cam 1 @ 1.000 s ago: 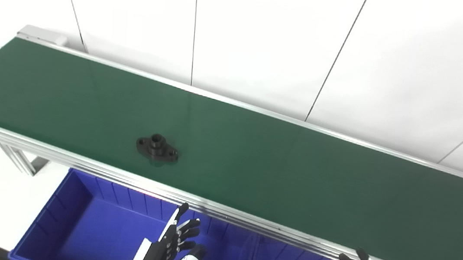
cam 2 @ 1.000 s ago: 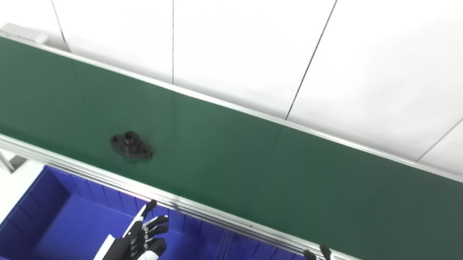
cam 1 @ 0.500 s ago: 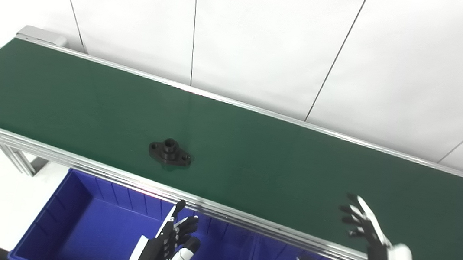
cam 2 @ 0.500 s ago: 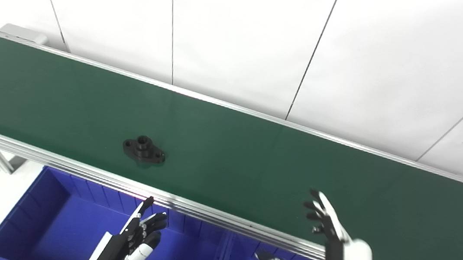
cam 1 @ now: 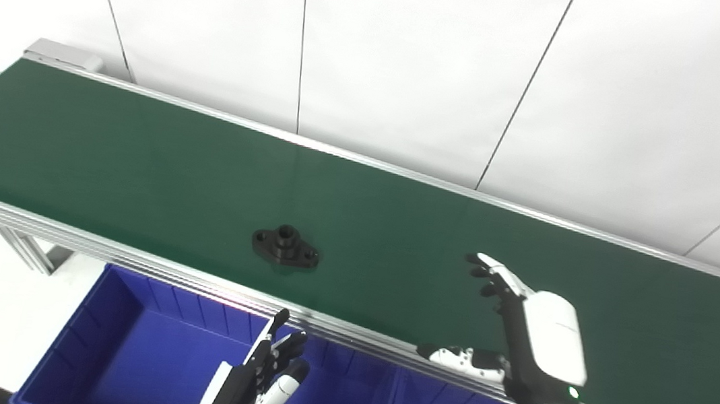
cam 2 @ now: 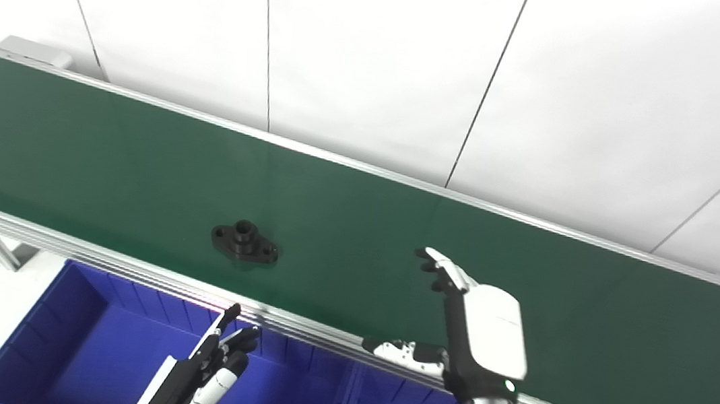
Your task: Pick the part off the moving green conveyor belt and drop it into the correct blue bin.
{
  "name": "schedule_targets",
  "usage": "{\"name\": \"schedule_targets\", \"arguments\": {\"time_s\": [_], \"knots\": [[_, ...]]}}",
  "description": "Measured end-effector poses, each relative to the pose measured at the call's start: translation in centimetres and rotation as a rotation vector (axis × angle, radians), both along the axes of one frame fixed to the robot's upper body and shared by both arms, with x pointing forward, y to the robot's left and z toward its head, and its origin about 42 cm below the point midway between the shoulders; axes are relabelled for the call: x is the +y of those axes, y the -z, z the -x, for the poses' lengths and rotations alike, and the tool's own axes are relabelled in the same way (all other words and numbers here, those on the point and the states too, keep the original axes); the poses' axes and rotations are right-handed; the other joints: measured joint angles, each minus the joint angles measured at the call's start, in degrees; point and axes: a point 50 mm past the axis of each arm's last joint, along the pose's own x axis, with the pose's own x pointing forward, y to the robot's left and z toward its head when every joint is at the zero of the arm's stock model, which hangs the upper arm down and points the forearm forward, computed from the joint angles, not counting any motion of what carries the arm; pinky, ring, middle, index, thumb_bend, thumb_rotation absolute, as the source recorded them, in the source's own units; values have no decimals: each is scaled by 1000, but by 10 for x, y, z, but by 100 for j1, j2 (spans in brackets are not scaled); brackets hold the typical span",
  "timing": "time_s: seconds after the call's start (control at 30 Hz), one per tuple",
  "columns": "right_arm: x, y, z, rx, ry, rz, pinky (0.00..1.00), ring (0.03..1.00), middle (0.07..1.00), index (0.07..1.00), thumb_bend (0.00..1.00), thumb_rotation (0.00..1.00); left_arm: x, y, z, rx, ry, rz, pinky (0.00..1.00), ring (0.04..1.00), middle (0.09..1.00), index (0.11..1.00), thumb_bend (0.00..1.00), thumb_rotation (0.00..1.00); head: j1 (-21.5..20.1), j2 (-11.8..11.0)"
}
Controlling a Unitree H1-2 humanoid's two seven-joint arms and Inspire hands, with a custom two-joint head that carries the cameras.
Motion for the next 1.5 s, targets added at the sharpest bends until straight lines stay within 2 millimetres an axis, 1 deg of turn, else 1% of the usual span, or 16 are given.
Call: {"name": "schedule_targets", "arguments": {"time_s": [0.07,0.3,0.47,0.63,0.77,0.87,0.93,1.0,1.07,1.17,1.3,1.33,1.37,1.47,1.5], "knots": [[7,4,-11,17,-3,29,532,655,736,811,934,364,0,0,-2,-5,6,-1,945,898,894,1000,505,765,0,0],[31,4,-39,37,-35,91,547,676,741,807,937,348,0,0,-3,-5,14,-4,943,911,897,1000,491,775,17,-9],[45,7,-53,57,-67,118,548,687,740,798,946,346,-1,0,-3,-6,20,-5,925,913,896,1000,480,786,35,0],[58,10,-69,98,-59,130,538,679,729,782,980,354,-3,0,-3,-6,28,-2,923,918,895,1000,475,798,44,17],[69,11,-77,116,-69,126,547,681,736,784,979,358,-4,0,-3,-6,33,0,903,912,895,1000,474,809,44,26],[77,13,-83,138,-72,127,548,663,732,787,984,363,-5,0,-3,-7,37,2,890,904,894,1000,485,813,53,35],[80,15,-87,150,-81,137,549,656,728,787,989,368,-6,0,-3,-8,40,3,889,903,894,1000,483,815,61,44],[84,16,-89,156,-90,144,575,669,740,795,983,379,-7,-1,-2,-8,42,4,885,903,895,1000,478,820,70,61],[87,19,-90,171,-102,150,571,672,745,798,977,383,-7,-1,-2,-8,44,5,884,904,897,1000,476,822,79,62],[92,21,-91,180,-113,154,543,654,734,793,970,373,-8,-1,-2,-7,47,7,889,907,899,1000,479,818,97,88],[103,25,-91,203,-132,143,535,649,728,791,963,373,-9,-2,-2,-8,48,8,889,911,902,1000,471,818,114,105],[106,26,-90,205,-138,143,507,613,707,781,964,376,-9,-2,-2,-9,49,8,891,909,900,1000,477,817,123,123],[108,29,-89,209,-142,144,493,597,698,775,963,374,-9,-2,-2,-8,49,9,893,910,900,1000,479,815,123,123],[114,36,-88,206,-134,139,476,577,678,749,949,331,-9,-4,-1,-10,47,9,881,904,897,1000,477,809,140,141],[115,37,-88,199,-126,137,463,561,651,724,924,300,-8,-5,-1,-13,46,9,880,903,898,1000,480,809,141,149]]}}
